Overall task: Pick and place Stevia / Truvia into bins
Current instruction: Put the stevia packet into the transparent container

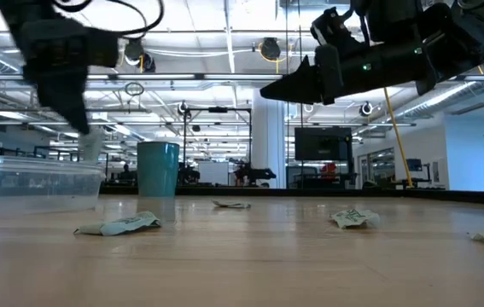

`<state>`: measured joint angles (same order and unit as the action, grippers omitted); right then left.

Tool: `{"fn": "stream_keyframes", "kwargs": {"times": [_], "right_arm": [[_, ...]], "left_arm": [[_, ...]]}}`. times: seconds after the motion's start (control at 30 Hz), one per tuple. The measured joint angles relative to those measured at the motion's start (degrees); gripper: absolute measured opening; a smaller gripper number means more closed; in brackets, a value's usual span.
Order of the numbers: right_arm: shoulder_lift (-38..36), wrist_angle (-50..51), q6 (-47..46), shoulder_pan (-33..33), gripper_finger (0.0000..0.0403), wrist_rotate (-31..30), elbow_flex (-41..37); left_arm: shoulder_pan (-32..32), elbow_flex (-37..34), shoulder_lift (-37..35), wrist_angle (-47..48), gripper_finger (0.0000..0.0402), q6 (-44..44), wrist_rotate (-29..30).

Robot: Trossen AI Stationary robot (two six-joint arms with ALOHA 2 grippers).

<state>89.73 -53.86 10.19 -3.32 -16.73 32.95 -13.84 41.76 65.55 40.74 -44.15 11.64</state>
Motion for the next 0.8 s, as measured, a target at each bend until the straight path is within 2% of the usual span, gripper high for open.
{"fn": "stream_keyframes", "kwargs": {"times": [0.1, 0.33, 0.67, 0.8], "right_arm": [[0.00, -0.16, 0.15, 0.38, 0.0149, 0.24, -0.02], [0.00, -1.01, 0.14, 1.61, 0.0149, 0.28, -0.02], [0.00, -0.85, -0.50, 1.85, 0.0164, 0.86, 0.00], [0.00, 0.84, -3.08, 1.85, 0.0176, 7.32, 0.20]], "left_arm": [[-4.35, -0.94, 0.44, 3.65, 0.0015, -7.26, -0.37], [-9.13, -1.58, 1.83, -1.03, 0.0019, -9.94, -2.45], [-8.94, -1.60, 6.84, -3.32, 0.0020, -9.96, -2.16], [-8.13, -1.57, 7.63, -4.66, 0.0021, -8.28, -2.66]]}}
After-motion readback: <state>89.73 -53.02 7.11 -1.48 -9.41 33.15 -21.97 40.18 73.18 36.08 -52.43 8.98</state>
